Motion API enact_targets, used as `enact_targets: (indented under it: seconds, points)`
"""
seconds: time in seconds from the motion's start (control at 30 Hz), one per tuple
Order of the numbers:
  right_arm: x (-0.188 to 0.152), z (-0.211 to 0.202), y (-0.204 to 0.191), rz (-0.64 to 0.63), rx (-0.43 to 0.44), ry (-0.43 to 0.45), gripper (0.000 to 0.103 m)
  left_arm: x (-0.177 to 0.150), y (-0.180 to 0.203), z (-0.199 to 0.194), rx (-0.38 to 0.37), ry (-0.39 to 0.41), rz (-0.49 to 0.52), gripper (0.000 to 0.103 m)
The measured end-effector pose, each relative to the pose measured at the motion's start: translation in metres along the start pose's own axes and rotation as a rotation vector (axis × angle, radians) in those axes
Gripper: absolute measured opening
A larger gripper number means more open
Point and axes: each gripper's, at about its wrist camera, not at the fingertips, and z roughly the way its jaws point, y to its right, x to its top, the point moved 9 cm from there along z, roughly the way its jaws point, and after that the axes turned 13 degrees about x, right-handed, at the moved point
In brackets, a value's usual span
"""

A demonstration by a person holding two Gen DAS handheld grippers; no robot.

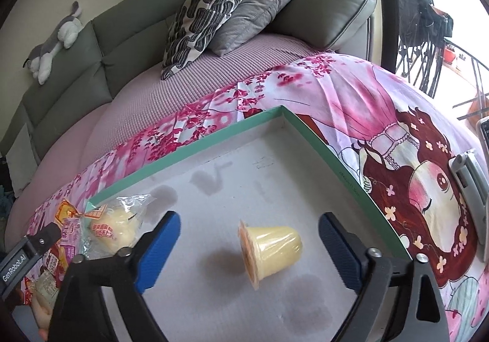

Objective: Organize snacks
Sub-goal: 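Open the left tool on the bun pack while the right tool releases the jelly cup into the tray, then move both tools back toward the snack pile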

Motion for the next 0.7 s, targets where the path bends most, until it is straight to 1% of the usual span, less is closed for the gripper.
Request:
enact_targets:
  seconds: [0.03,0.1,0.3,0.5,0.63,0.7]
  points:
    - [0.000,0.000,-0.001,-0.004,0.002,0.000,0.101,0.000,-0.001,0.001,0.003,0.000,-0.004,0.101]
    - [0.000,0.000,-0.003,-0.010,0.007,0.001,0.103,-0.001,-0.002,0.001,0.006,0.001,-0.006,0.101]
    - [0.002,-0.002,-0.006,-0.025,0.008,0.010,0.103,-0.003,-0.006,0.003,0.008,-0.004,-0.016,0.101]
    - [0.005,-0.007,-0.015,-0.057,0.005,0.019,0.103,-0.005,-0.012,-0.001,0.000,-0.003,-0.006,0.101]
    - [0.005,-0.011,-0.022,-0.063,0.007,0.027,0.103,-0.004,-0.024,-0.005,0.005,0.006,-0.033,0.101]
    - [0.005,-0.016,-0.026,-0.045,0.020,0.040,0.103,-0.004,-0.032,-0.007,0.002,0.009,-0.050,0.102]
